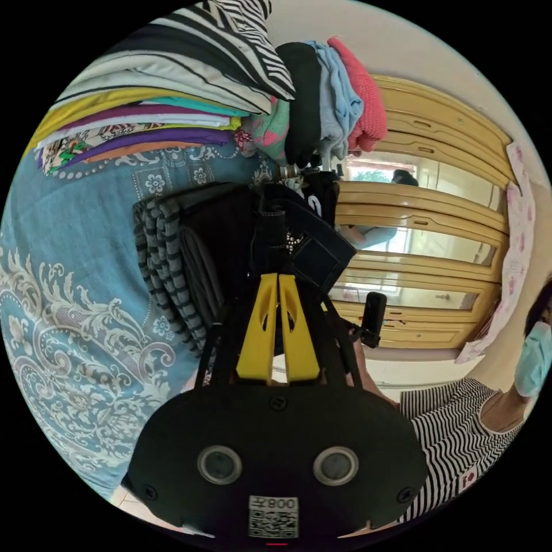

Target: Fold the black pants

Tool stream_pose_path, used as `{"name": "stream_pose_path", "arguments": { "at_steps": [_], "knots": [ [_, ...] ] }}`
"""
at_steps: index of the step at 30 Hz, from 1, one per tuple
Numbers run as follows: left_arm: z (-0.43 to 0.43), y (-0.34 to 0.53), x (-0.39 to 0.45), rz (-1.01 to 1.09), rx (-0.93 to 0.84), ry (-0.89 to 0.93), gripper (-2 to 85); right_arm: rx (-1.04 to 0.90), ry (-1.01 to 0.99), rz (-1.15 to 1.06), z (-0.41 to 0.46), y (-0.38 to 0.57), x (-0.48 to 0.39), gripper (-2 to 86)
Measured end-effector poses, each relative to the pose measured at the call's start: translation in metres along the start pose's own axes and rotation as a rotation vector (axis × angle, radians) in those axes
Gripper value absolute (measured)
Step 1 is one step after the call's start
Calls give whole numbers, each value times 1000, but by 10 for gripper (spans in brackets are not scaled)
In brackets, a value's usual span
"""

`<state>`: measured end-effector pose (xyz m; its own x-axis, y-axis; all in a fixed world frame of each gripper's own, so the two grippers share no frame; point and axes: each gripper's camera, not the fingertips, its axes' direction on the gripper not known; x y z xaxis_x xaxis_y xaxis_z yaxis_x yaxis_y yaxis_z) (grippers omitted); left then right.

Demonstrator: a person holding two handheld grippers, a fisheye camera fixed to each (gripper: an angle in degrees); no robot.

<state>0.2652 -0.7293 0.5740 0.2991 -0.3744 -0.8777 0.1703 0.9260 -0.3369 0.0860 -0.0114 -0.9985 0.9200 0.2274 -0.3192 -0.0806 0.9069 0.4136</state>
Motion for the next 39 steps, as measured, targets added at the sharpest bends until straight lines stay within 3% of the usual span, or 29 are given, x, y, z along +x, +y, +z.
{"name": "stream_pose_path", "arguments": {
  "at_steps": [8,15,20,28,31,39],
  "knots": [
    [-164,137,-10,108,111,244,0,64,-30,-91,-77,41,-107,10],
    [-414,299,-1,322,292,347,1,104,-152,-322,-109,84,-271,10],
    [-568,424,12,457,353,221,1,111,-258,-450,-96,103,-384,11],
    [-791,661,1,578,716,217,0,60,-410,-659,-79,117,-560,9],
    [-835,737,8,626,803,135,1,50,-436,-755,-85,119,-615,8],
    [-867,881,29,759,941,125,0,88,-550,-906,-110,113,-706,7]
  ]
}}
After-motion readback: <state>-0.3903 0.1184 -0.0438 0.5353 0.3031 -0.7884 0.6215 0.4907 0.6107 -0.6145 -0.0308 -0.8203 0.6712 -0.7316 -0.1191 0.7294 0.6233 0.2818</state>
